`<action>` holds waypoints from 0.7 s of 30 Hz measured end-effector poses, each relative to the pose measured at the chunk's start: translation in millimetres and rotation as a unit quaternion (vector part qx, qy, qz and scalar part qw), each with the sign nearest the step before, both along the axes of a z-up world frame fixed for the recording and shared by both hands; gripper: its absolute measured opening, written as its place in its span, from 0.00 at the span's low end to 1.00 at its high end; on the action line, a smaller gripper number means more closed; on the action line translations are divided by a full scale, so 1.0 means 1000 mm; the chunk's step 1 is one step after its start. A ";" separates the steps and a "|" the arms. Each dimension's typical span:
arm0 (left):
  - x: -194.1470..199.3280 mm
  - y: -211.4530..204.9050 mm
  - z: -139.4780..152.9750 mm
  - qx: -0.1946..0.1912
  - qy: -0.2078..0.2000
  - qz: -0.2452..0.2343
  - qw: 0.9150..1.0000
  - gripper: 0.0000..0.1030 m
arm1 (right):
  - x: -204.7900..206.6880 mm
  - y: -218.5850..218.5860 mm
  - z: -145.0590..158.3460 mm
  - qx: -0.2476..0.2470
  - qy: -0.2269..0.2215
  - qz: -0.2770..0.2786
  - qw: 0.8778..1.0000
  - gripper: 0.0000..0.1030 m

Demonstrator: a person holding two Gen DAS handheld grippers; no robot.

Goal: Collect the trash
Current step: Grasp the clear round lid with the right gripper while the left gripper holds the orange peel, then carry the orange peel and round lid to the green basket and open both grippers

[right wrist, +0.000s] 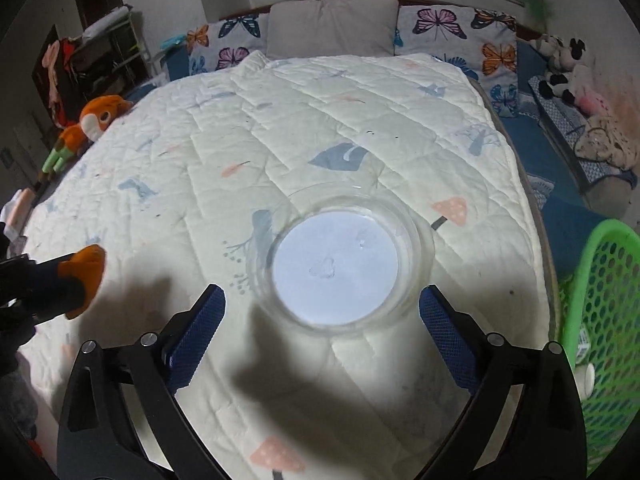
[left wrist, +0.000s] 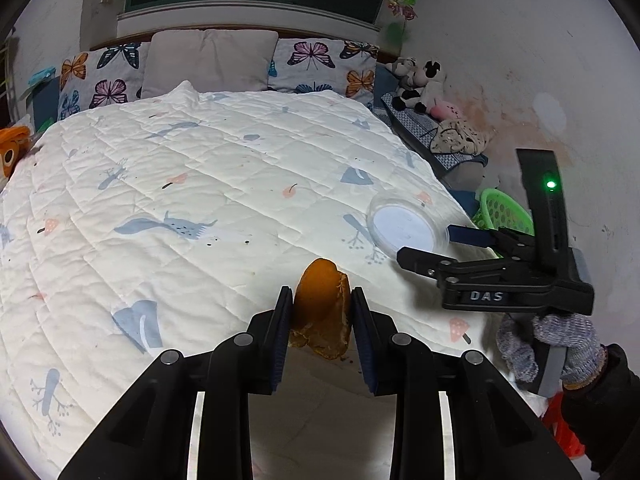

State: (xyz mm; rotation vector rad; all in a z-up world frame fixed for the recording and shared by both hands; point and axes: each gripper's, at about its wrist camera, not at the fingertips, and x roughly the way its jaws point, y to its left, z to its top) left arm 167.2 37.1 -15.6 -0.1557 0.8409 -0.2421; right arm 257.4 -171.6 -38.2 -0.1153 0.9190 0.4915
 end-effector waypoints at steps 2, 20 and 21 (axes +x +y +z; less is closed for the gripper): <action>0.000 0.000 0.000 -0.001 0.001 0.000 1.000 0.28 | 0.006 0.002 -0.004 -0.004 0.005 -0.003 1.000 0.94; 0.009 -0.004 -0.001 -0.009 0.005 -0.004 1.000 0.28 | 0.010 0.003 -0.003 -0.011 -0.002 -0.012 1.000 0.87; 0.009 -0.005 0.000 -0.009 0.005 -0.005 1.000 0.28 | 0.008 0.001 -0.001 -0.008 -0.004 -0.014 1.000 0.87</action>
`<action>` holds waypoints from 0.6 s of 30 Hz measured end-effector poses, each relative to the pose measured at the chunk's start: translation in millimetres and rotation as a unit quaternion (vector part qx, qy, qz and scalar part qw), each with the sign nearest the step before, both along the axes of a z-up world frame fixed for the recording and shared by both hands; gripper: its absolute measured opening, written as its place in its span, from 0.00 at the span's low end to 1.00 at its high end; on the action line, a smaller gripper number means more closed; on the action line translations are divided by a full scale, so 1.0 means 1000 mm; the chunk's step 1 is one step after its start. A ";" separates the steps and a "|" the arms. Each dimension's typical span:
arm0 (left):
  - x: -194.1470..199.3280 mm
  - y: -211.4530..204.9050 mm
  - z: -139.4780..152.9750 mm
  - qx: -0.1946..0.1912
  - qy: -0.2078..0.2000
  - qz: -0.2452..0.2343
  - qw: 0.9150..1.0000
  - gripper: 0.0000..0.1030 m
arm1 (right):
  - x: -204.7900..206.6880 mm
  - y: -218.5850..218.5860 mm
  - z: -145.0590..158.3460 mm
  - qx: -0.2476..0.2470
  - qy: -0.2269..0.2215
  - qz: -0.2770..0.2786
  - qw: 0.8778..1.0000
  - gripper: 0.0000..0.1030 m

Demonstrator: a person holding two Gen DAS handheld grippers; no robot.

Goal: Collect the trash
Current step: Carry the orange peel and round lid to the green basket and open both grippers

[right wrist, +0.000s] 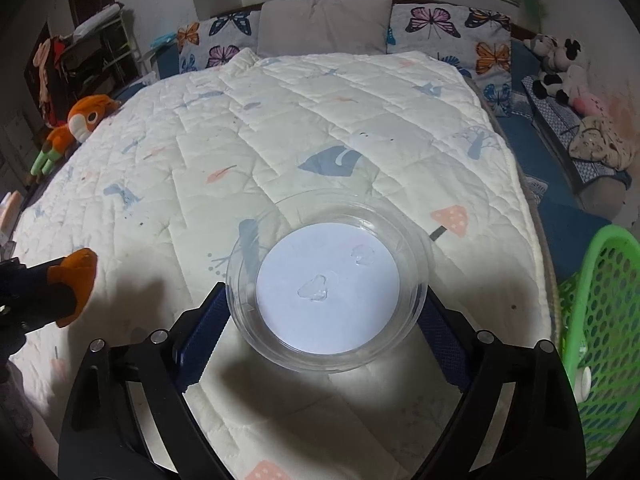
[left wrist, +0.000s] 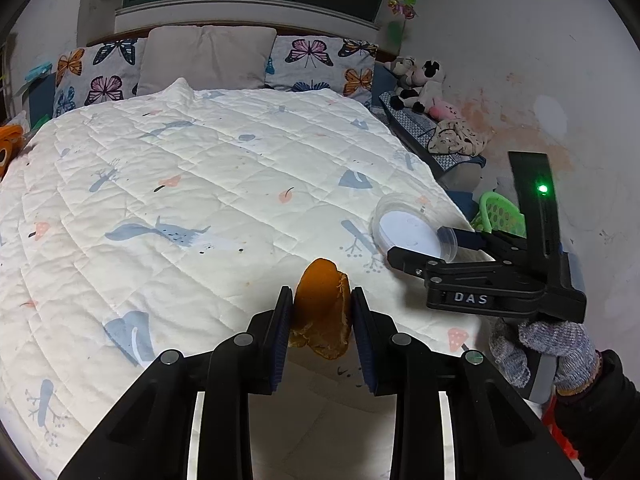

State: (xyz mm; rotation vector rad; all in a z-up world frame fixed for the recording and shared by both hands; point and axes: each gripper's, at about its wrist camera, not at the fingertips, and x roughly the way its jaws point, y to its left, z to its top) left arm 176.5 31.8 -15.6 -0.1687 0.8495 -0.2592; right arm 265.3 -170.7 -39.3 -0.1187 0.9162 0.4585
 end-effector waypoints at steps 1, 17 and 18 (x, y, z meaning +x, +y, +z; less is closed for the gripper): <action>0.000 -0.002 0.001 0.000 -0.001 -0.002 1.000 0.28 | -0.002 -0.002 0.002 0.001 -0.002 -0.001 1.000 0.87; 0.008 -0.064 0.027 0.001 -0.021 -0.056 0.998 0.28 | -0.042 -0.075 0.037 0.033 -0.033 -0.060 0.997 0.87; 0.009 -0.070 0.028 0.000 -0.021 -0.062 0.998 0.28 | -0.045 -0.083 0.039 0.035 -0.034 -0.067 0.997 0.87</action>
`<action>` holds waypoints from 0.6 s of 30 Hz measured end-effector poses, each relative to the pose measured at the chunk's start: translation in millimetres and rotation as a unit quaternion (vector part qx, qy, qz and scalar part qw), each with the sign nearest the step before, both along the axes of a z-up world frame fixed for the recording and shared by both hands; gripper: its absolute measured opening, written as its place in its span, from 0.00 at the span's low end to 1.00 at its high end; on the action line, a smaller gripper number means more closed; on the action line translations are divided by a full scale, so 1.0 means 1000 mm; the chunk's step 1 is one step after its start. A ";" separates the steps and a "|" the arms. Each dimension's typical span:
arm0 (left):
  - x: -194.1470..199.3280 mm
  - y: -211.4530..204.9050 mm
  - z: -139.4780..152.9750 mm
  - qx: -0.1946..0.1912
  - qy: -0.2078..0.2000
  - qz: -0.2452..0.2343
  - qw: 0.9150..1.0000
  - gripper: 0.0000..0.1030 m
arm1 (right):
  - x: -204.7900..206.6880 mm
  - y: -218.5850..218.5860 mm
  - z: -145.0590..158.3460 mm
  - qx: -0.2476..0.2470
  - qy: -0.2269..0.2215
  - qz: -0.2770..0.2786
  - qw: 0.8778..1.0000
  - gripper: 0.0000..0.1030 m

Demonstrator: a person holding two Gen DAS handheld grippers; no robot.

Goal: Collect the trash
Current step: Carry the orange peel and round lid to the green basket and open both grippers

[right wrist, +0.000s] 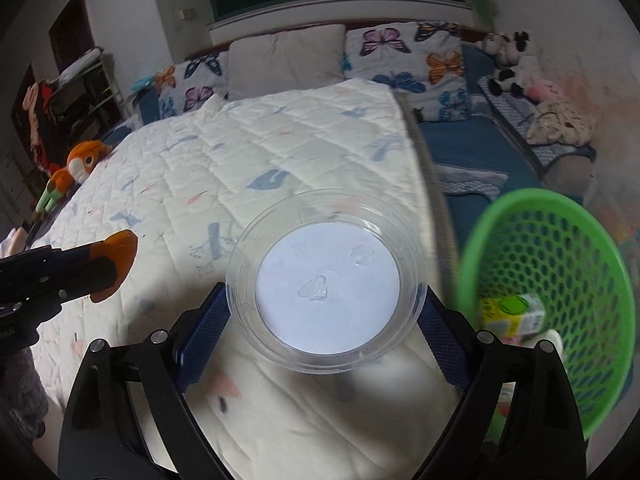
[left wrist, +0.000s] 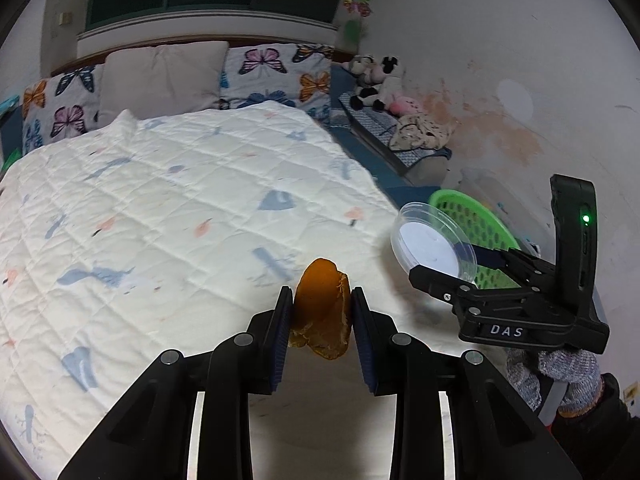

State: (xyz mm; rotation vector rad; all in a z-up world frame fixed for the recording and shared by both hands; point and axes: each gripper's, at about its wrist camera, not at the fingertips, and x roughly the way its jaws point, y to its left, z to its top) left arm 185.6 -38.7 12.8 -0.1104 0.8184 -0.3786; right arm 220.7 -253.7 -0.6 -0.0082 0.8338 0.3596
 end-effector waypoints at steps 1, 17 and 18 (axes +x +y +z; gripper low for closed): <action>0.001 -0.005 0.001 -0.001 0.000 -0.004 1.000 0.28 | -0.002 -0.006 0.001 0.001 -0.001 -0.005 1.000 0.87; 0.031 -0.115 0.011 0.009 0.003 -0.089 0.996 0.28 | -0.028 -0.123 0.004 0.002 -0.007 -0.119 0.993 0.87; 0.033 -0.124 0.010 0.011 0.003 -0.096 0.995 0.28 | -0.029 -0.129 0.003 0.003 -0.006 -0.124 0.992 0.87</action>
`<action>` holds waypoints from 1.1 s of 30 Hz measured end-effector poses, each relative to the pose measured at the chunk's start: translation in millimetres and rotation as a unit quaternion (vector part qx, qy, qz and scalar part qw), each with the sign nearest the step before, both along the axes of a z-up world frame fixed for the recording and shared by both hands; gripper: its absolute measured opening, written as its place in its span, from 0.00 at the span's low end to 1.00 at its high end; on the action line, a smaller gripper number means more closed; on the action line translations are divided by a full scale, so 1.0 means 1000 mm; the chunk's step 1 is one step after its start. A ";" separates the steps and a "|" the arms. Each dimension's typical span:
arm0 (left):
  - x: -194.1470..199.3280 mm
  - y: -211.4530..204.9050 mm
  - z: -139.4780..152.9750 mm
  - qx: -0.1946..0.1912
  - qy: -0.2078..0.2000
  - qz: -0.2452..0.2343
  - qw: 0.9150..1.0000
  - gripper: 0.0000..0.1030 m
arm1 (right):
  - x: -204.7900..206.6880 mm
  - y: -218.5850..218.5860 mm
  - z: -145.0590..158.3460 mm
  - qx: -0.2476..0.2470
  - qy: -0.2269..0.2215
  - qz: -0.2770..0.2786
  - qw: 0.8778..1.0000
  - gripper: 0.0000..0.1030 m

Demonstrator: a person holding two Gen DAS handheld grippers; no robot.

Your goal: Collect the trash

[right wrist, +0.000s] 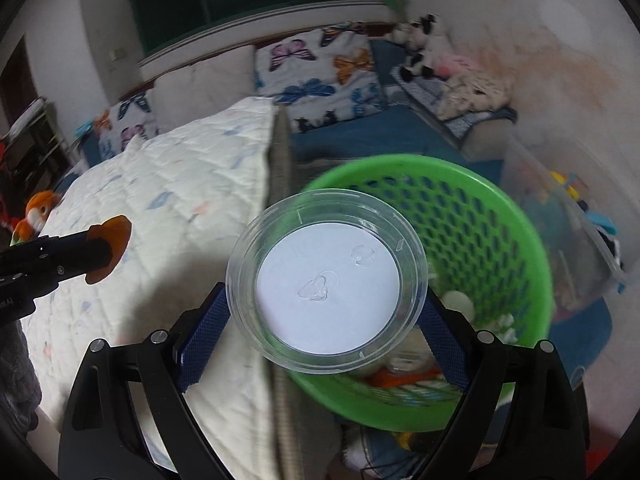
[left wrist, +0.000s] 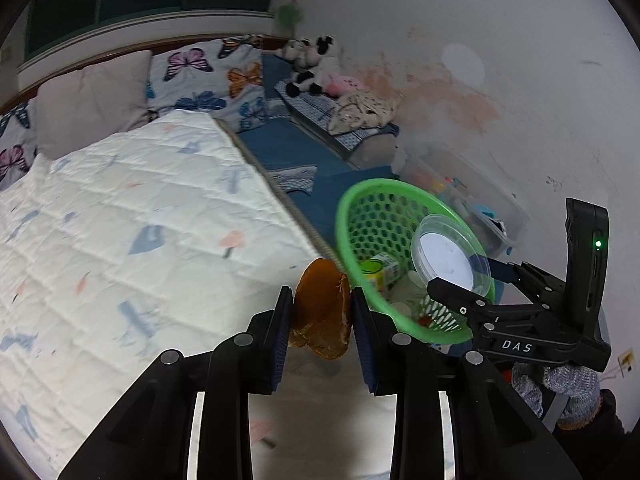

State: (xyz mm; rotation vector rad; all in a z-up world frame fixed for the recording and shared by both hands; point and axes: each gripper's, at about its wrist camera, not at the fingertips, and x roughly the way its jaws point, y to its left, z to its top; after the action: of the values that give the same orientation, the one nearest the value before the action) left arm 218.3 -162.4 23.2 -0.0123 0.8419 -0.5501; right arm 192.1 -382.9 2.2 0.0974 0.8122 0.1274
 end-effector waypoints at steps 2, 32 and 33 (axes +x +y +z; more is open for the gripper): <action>0.002 -0.011 -0.001 0.003 0.002 -0.008 1.000 0.28 | -0.002 -0.013 -0.003 0.002 0.004 -0.012 1.000 0.87; 0.023 -0.105 -0.018 0.029 0.028 -0.059 0.997 0.32 | -0.021 -0.087 -0.015 0.035 0.008 -0.059 0.998 0.94; 0.023 -0.107 -0.018 0.029 0.028 -0.059 0.997 0.35 | -0.022 -0.088 -0.015 0.035 0.007 -0.060 0.998 0.95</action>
State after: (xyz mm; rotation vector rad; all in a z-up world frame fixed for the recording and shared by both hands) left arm 240.9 -269.2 5.4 0.0767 0.9164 -0.6379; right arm 170.5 -470.6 -12.4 0.2128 0.8136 0.0417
